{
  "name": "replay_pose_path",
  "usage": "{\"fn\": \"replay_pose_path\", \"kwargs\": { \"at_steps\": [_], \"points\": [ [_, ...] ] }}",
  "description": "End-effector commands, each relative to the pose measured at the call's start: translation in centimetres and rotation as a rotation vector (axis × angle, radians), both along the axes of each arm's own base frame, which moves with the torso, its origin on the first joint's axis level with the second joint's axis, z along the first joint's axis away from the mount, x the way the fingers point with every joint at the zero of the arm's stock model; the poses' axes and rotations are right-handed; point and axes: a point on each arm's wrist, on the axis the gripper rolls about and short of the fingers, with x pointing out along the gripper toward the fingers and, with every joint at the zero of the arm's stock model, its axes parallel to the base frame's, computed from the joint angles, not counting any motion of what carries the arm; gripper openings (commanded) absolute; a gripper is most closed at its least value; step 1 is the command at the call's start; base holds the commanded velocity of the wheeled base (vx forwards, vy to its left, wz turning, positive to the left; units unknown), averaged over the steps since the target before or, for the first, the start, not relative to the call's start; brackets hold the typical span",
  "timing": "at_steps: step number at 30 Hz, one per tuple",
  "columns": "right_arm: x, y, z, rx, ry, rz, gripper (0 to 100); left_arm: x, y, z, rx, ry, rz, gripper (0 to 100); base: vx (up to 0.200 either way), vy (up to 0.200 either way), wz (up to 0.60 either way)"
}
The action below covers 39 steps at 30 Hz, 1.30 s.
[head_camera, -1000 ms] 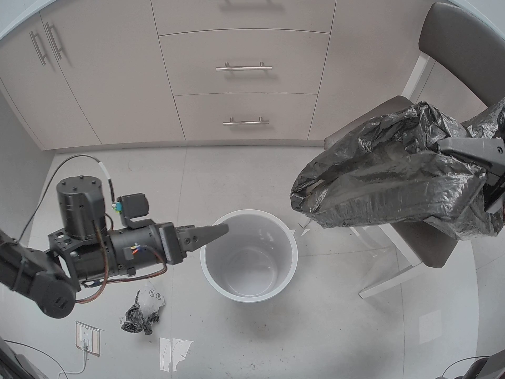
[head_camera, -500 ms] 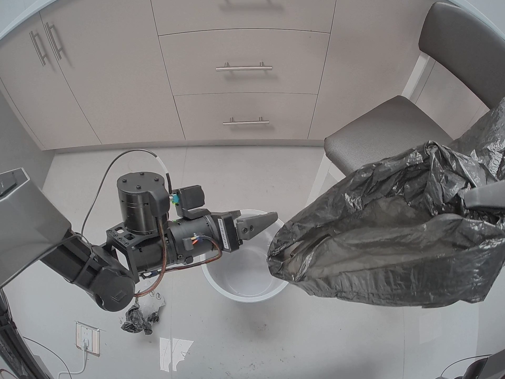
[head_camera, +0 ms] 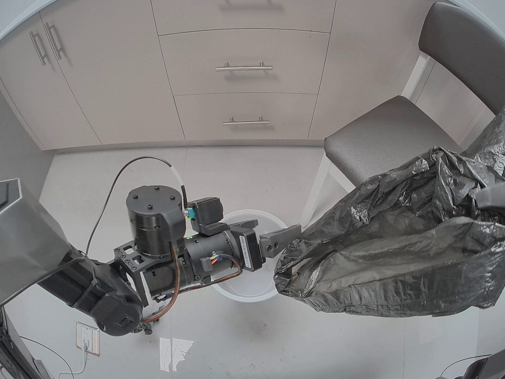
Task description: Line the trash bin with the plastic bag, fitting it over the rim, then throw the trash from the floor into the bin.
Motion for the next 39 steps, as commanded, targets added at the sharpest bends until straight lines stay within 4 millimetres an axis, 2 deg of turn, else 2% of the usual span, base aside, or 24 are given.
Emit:
{"fn": "replay_pose_path", "kwargs": {
  "at_steps": [1, 7, 14, 23, 29, 39],
  "points": [
    [0.1, -0.1, 0.0, 0.001, -0.002, -0.008, 0, -2.1, 1.1, 1.3, -0.022, -0.025, -0.014, 100, 0.0, 0.0, 0.0],
    [0.2, -0.1, -0.1, -0.005, -0.01, -0.012, 0, -3.9, 2.0, 1.5, -0.035, -0.041, -0.033, 100, 0.0, 0.0, 0.0],
    [0.6, 0.1, -0.2, -0.01, -0.006, -0.017, 0, -4.7, 0.5, 0.4, -0.019, -0.033, -0.093, 100, 0.0, 0.0, 0.0],
    [0.5, 0.1, -0.1, -0.01, -0.008, -0.011, 0, -3.2, -1.3, -0.8, 0.033, -0.078, -0.11, 100, 0.0, 0.0, 0.0],
    [0.2, 0.0, -0.1, -0.007, -0.011, 0.001, 0, -0.6, -3.6, -1.2, 0.073, -0.184, -0.108, 100, 0.0, 0.0, 0.0],
    [0.2, 0.0, -0.2, -0.009, -0.015, 0.002, 0, -0.5, -3.8, -1.2, 0.136, -0.177, -0.094, 100, 0.0, 0.0, 0.0]
  ]
}}
